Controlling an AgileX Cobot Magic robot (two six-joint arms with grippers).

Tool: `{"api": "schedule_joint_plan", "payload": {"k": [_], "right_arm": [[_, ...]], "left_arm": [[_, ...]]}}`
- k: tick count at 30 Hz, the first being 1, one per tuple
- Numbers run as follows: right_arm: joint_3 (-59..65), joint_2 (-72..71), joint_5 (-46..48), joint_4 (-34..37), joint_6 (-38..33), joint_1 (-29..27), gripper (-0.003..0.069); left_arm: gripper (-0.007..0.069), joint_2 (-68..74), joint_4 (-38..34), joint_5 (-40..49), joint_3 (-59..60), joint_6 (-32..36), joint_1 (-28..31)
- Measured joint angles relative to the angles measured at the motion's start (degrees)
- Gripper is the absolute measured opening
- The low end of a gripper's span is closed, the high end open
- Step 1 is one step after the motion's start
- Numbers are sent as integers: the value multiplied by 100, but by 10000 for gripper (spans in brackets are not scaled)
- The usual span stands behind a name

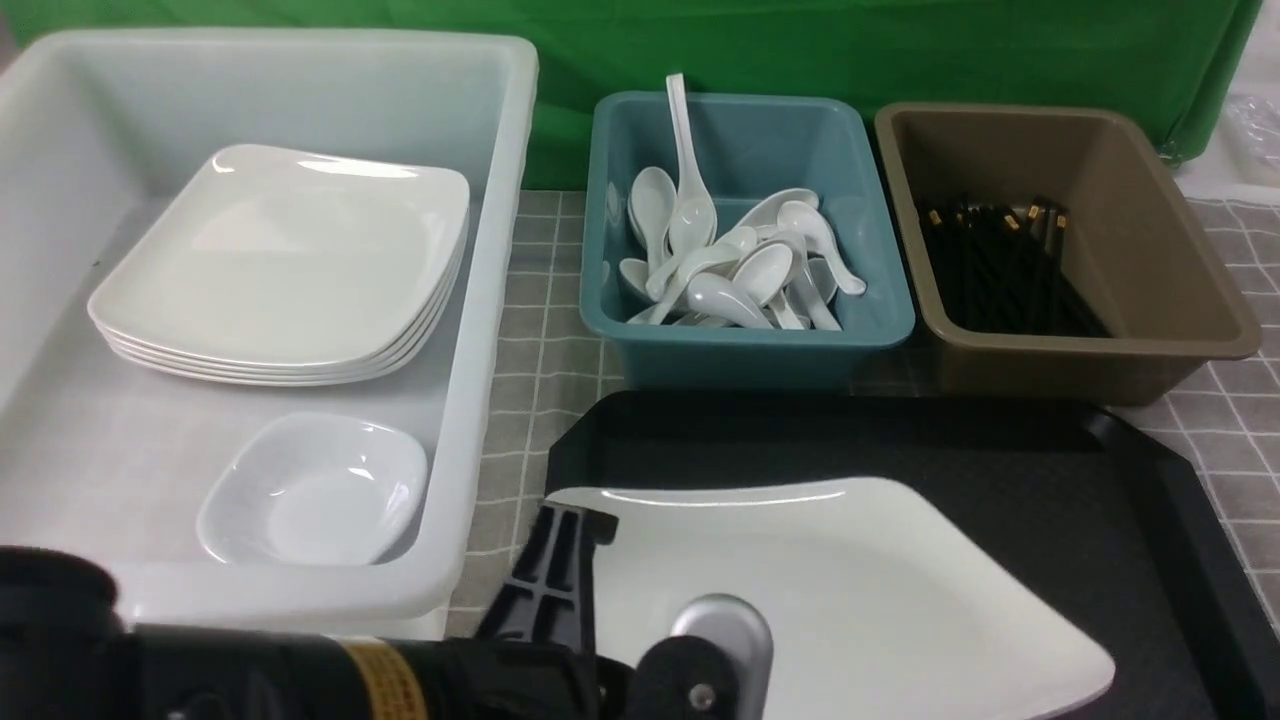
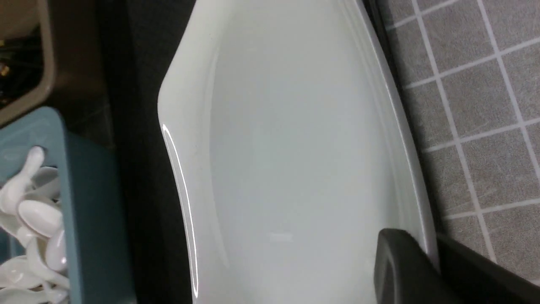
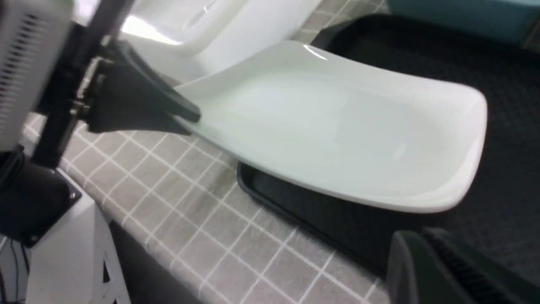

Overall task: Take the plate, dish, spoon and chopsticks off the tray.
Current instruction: Use the left arm to put the plate into the large storage box on the left

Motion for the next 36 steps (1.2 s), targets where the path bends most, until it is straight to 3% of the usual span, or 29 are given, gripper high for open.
{"api": "schedule_joint_plan", "payload": {"k": [6, 11, 14, 15, 16, 21, 25, 31, 36], "right_arm": [[-231, 0, 16, -479, 330, 0, 26], [-520, 103, 3, -587, 439, 0, 23], [-726, 441, -118, -587, 360, 0, 24], [-734, 462, -132, -587, 359, 0, 24], [-767, 589, -272, -587, 271, 0, 24], [-908, 1087, -1264, -587, -124, 0, 24], [-1092, 1333, -1590, -582, -450, 0, 24], [-1109, 1381, -1325, -541, -657, 0, 27], [-1109, 1381, -1177, -489, -669, 0, 28]], "left_arm": [[28, -401, -76, 141, -382, -273, 0], [28, -517, 617, 379, -1186, -1229, 192], [28, -426, 1597, 655, -1592, -1678, 1042], [28, -426, 1597, 655, -1592, -1678, 1109], [28, -356, 1741, 681, -1650, -1682, 1535], [28, 324, 1571, 560, -1672, -1392, 3503], [28, 1208, 1473, 189, -1672, -1285, 4695], [28, 2135, 1759, -141, -1685, -1317, 5212], [28, 2820, 1887, -143, -2002, -1543, 5268]]}}
